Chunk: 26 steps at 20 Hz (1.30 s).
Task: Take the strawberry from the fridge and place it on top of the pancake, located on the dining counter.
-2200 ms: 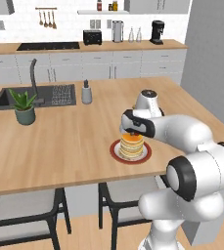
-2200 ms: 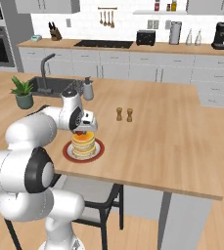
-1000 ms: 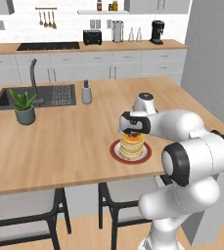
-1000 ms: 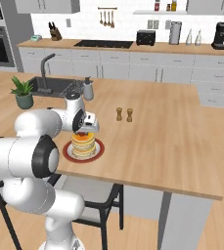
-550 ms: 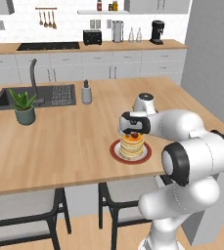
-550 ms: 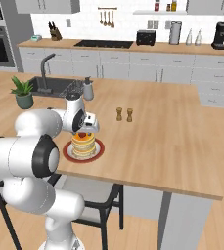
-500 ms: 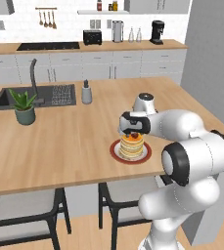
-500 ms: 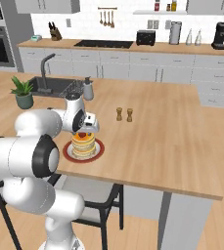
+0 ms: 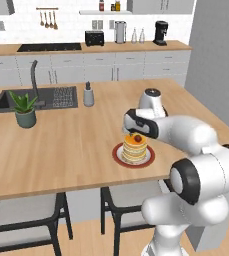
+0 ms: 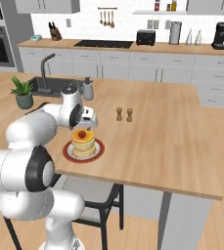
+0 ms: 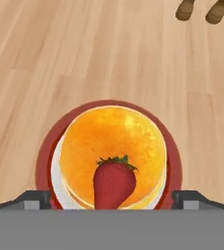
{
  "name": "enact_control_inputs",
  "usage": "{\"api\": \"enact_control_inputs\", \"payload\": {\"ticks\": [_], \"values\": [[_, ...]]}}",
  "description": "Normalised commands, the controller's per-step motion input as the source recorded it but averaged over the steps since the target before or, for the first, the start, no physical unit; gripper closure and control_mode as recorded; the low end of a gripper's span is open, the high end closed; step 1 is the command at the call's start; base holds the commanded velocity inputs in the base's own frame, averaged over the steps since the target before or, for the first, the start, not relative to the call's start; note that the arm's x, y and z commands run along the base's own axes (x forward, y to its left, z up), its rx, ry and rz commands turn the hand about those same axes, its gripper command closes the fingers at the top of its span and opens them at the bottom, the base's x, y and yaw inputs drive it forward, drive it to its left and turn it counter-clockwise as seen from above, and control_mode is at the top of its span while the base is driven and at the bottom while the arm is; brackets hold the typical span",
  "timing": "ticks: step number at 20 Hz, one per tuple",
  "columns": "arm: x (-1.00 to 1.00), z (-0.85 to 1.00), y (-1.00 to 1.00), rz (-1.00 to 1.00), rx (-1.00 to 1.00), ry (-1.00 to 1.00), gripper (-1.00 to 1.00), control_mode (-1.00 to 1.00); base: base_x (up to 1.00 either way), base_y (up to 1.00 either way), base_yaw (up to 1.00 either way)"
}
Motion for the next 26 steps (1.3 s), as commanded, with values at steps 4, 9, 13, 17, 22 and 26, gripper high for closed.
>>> {"api": "enact_control_inputs", "payload": {"ticks": [4, 9, 13, 17, 22, 26], "values": [[-0.89, 0.78, 0.0, 0.0, 0.0, -0.18, -1.0, -1.0, 0.0, 0.0, 0.0], [-1.0, 0.86, 0.0, 0.0, 0.0, -0.19, -1.0, -1.0, 0.0, 0.0, 0.0], [-1.0, 1.0, 0.0, 0.0, 0.0, -0.22, -1.0, -1.0, 0.0, 0.0, 0.0], [-1.0, 1.0, 0.0, 0.0, 0.0, -0.23, -1.0, -1.0, 0.0, 0.0, 0.0], [-1.0, 1.0, 0.0, 0.0, 0.0, -0.23, -1.0, -1.0, 0.0, 0.0, 0.0], [-0.99, 1.0, 0.0, 0.0, 0.0, -0.2, -1.0, -1.0, 0.0, 0.0, 0.0]]}}
